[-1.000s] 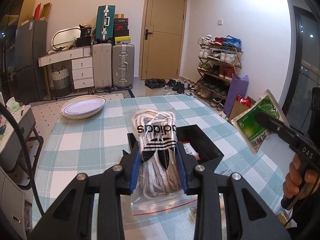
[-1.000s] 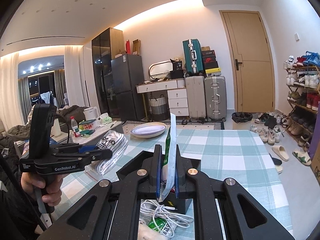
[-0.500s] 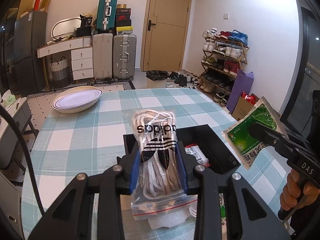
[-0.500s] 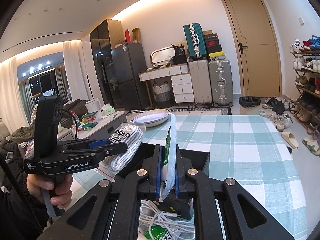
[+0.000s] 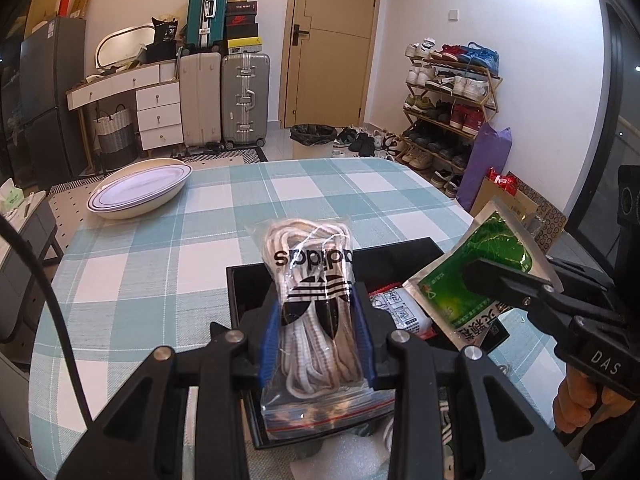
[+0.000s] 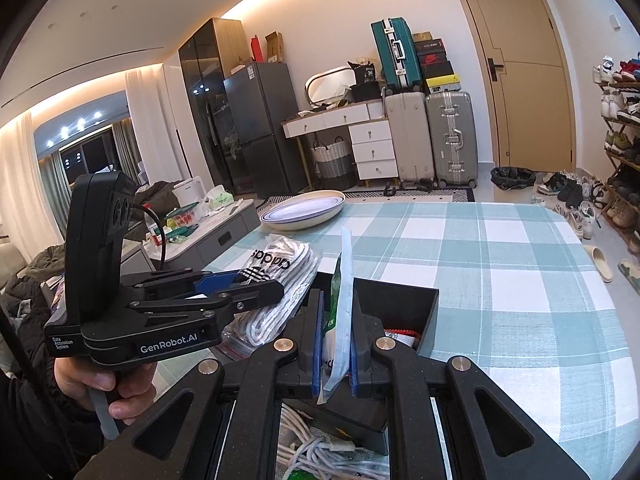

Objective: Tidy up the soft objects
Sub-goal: 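Lower both held packets into the black box and release them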

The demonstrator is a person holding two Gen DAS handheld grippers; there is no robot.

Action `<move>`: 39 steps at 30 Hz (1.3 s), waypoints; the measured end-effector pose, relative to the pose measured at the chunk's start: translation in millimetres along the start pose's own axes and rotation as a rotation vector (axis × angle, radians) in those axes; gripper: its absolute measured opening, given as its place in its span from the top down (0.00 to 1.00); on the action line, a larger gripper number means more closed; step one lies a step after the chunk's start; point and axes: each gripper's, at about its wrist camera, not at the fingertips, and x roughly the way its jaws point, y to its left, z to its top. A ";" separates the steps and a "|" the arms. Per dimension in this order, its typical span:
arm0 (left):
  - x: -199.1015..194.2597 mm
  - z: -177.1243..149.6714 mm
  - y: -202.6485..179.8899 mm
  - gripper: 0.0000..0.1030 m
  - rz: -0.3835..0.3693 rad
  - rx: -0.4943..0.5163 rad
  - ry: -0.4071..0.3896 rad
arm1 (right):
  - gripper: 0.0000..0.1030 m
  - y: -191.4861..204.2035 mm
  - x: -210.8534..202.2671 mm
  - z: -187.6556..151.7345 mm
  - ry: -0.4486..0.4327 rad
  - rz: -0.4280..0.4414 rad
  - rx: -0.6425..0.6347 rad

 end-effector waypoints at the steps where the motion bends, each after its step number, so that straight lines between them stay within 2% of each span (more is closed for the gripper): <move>1: 0.9 -0.5 -0.2 0.69 0.000 0.001 0.002 | 0.90 -0.7 2.2 -0.4 0.006 0.002 0.001; 9: 15.2 -6.2 -4.4 0.69 -0.006 0.029 0.034 | 0.90 -4.8 21.8 -4.1 0.070 0.031 0.020; 12: 20.9 -10.6 -5.9 0.69 -0.009 0.035 0.053 | 0.90 -5.8 34.0 -7.5 0.127 0.052 0.028; 16: 23.8 -15.4 -8.2 0.68 0.002 0.051 0.062 | 0.90 -7.4 47.8 -12.9 0.186 0.018 0.016; 20: 25.0 -15.9 -11.0 0.66 0.010 0.067 0.070 | 0.90 -4.3 48.8 -12.5 0.191 -0.016 -0.029; 24: 23.6 -16.2 -12.9 0.62 0.005 0.076 0.083 | 0.85 -6.9 42.1 -7.7 0.161 -0.052 -0.046; 27: 18.7 -16.4 -12.8 0.57 -0.008 0.073 0.089 | 0.76 -7.3 29.4 -4.5 0.130 -0.082 -0.063; 29: 11.2 -16.8 -14.0 0.43 0.004 0.082 0.077 | 0.63 -7.1 19.8 -3.3 0.117 -0.106 -0.077; 30: 6.5 -17.2 -14.5 0.42 0.013 0.087 0.065 | 0.58 -6.5 15.8 -2.7 0.115 -0.112 -0.081; 32: -2.6 -18.1 -14.2 0.40 0.019 0.095 0.052 | 0.42 -5.8 5.2 -2.4 0.108 -0.125 -0.087; 33: -6.8 -18.6 -13.4 0.34 0.025 0.094 0.049 | 0.36 -4.9 -0.4 -2.9 0.104 -0.129 -0.085; 34: -11.9 -19.6 -12.2 0.23 0.032 0.090 0.045 | 0.21 -4.7 -6.3 -3.9 0.103 -0.134 -0.077; 35: -17.2 -20.6 -11.0 0.19 0.036 0.086 0.033 | 0.11 -4.2 -12.1 -5.0 0.100 -0.140 -0.070; 37: -28.5 -23.3 -8.8 0.08 0.046 0.078 0.009 | 0.06 -2.0 -22.8 -8.5 0.084 -0.148 -0.060; 39: -37.2 -26.2 -7.1 0.02 0.056 0.074 -0.001 | 0.01 1.4 -30.6 -13.4 0.091 -0.154 -0.054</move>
